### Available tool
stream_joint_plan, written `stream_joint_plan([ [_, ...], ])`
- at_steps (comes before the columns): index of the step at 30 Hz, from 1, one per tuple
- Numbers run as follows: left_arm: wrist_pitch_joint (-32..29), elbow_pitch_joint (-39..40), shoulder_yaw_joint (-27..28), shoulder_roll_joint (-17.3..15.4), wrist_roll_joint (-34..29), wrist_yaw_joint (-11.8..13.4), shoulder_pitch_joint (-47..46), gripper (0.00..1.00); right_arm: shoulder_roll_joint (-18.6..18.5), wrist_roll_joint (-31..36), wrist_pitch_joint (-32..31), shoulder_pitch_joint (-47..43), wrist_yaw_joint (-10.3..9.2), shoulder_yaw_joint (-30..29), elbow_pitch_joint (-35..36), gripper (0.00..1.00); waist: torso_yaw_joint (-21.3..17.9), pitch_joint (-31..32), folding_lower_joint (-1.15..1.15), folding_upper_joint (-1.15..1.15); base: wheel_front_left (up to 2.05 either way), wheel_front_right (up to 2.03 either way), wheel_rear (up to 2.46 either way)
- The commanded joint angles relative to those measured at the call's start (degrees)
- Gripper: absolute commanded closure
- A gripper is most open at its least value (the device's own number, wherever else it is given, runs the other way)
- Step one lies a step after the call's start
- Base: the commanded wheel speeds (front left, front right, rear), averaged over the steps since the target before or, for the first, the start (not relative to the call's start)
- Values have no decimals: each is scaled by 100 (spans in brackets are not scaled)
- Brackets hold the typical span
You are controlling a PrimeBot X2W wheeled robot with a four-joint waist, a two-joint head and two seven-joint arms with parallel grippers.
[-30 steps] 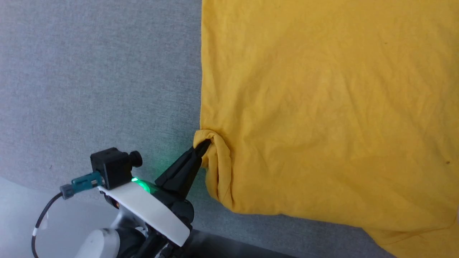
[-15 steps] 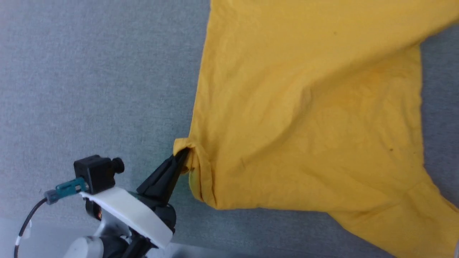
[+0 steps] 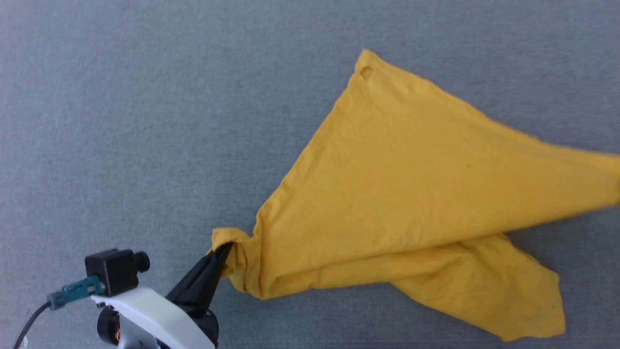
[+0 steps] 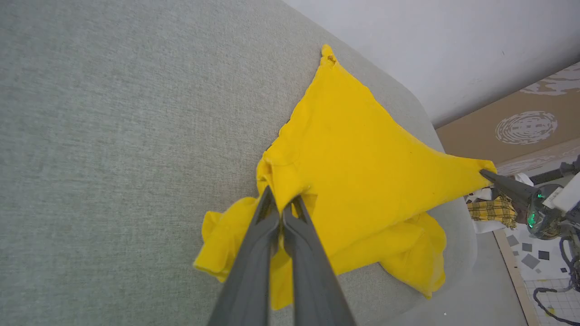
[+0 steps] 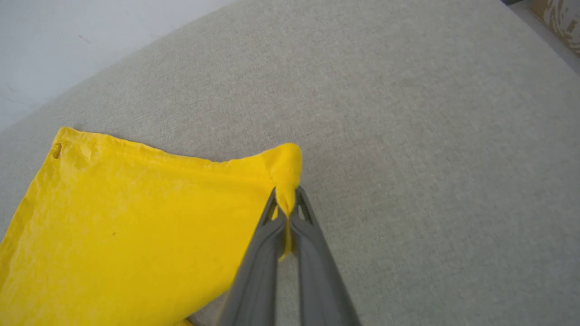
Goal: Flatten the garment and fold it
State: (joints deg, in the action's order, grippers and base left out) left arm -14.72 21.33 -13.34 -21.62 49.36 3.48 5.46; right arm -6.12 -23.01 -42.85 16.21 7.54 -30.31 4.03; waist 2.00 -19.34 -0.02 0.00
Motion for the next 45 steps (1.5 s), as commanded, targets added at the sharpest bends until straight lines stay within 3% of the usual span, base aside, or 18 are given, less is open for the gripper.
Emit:
stream_joint_plan([
  [1, -26, 27, 12, -36, 15, 43, 102, 100, 94, -97, -12, -263, -5, -84, 104, 100, -397, 418, 2, 0, 0, 0, 0],
  [9, -116, 97, -29, -75, 55, 134, 364, 100, 318, -444, -57, -1655, -5, -314, 121, 100, -478, 654, 2, 0, 0, 0, 0],
  [18, -115, 94, -65, -60, 60, 197, 502, 100, 323, -319, 1002, -1878, -5, 185, -1100, 100, -498, 937, 2, 0, 0, 0, 0],
  [19, -121, 90, -84, -58, 56, 192, 502, 100, 323, -269, 1136, -1831, -5, 219, -1224, 67, -496, 966, 2, 0, 0, 0, 0],
  [20, -125, 84, -103, -57, 49, 186, 496, 100, 324, -214, 1211, -1797, -5, 285, -1315, 67, -491, 998, 2, 0, 0, 0, 0],
  [22, -132, 73, -139, -53, 33, 179, 481, 100, 324, -173, 1239, -1749, -5, 364, -1367, 16, -482, 1047, 2, 0, 0, 0, 0],
  [23, -136, 73, -158, -50, 23, 174, 467, 100, 324, -123, 1214, -1735, -5, 344, -1315, 0, -475, 1058, 2, 0, 0, 0, 0],
  [30, -164, 129, -320, -23, -92, 94, 197, 100, -52, 45, 591, -1537, -5, 270, 177, 0, -307, 835, 2, 0, 0, 0, 0],
  [36, -171, 117, -506, 52, -217, -46, -227, 100, -315, 185, -18, -587, -5, 682, 1173, 0, -43, 375, 2, 0, 0, 0, 0],
  [45, -161, -28, -757, 191, -335, -297, -825, 100, -541, 534, -473, 1118, -5, 1916, 461, 0, 316, -321, 2, 0, 0, 0, 0],
])
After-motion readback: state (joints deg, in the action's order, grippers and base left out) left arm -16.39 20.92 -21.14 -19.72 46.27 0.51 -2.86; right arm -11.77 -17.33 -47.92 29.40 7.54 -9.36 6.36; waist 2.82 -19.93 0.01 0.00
